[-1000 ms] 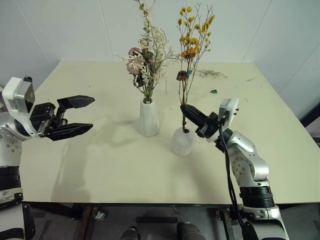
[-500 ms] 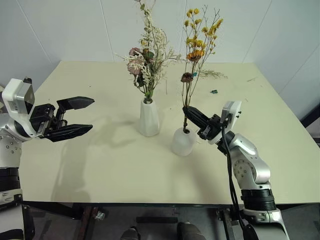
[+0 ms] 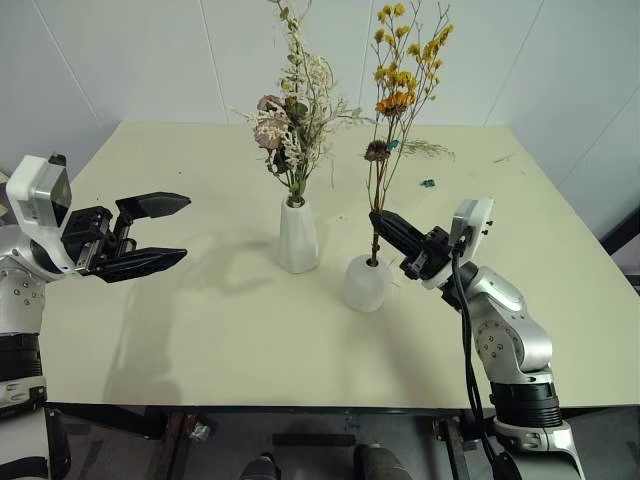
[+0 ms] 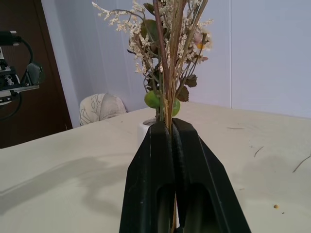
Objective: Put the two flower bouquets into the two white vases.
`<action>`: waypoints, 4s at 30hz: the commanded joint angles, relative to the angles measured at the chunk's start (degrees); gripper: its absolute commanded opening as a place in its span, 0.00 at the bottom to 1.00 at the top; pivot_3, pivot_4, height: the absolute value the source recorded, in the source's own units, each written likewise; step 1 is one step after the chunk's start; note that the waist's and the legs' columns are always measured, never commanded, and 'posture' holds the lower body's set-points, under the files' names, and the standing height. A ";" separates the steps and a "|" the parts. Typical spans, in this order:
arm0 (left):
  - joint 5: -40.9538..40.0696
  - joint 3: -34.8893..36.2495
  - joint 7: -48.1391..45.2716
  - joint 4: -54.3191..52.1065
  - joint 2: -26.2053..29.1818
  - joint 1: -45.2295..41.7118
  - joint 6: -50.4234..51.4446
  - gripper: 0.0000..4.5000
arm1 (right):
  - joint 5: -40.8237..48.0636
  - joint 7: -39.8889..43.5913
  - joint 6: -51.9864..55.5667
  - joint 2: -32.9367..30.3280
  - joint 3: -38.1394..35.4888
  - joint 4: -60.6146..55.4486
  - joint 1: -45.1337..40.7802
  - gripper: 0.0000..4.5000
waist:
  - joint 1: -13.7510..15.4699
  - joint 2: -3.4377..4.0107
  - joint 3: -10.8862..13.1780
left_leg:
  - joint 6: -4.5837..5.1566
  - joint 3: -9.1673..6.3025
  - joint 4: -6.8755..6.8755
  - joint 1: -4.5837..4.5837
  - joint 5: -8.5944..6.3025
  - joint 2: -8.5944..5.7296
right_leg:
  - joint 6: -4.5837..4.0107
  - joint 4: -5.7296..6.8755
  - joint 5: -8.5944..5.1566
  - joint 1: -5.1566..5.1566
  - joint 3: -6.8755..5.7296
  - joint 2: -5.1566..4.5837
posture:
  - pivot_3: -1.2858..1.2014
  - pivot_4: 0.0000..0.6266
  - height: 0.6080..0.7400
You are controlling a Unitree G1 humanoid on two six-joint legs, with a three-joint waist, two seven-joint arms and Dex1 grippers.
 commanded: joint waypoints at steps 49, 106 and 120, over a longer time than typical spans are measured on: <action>-0.05 0.11 -1.94 -0.65 -0.54 -1.82 -0.44 1.00 | -1.27 0.70 -3.88 0.23 0.61 2.35 -0.14 0.01 | 0.00 0.00 0.00 | 0.00 0.00 -0.01 0.01 0.00 0.00 | 0.00 0.00 0.00 0.00 0.00 0.00 | 0.52 0.24 1.00; 0.06 0.14 -1.69 -0.70 -1.21 -1.45 -0.53 1.00 | -3.73 -1.53 -0.21 -1.78 3.11 -3.65 0.72 0.01 | -0.01 -0.03 -0.02 | 0.00 -0.01 -0.03 0.03 0.00 0.00 | -0.02 -0.02 -0.01 0.02 0.00 0.00 | 0.52 0.24 1.00; 0.11 0.04 -1.60 -0.60 -1.52 -1.60 -0.78 1.00 | -5.50 -0.89 -2.33 -0.91 3.21 1.16 1.38 0.01 | 0.00 -0.03 -0.02 | 0.00 0.00 -0.03 0.02 0.00 0.00 | -0.02 -0.03 -0.01 0.02 0.00 0.00 | 0.52 0.24 1.00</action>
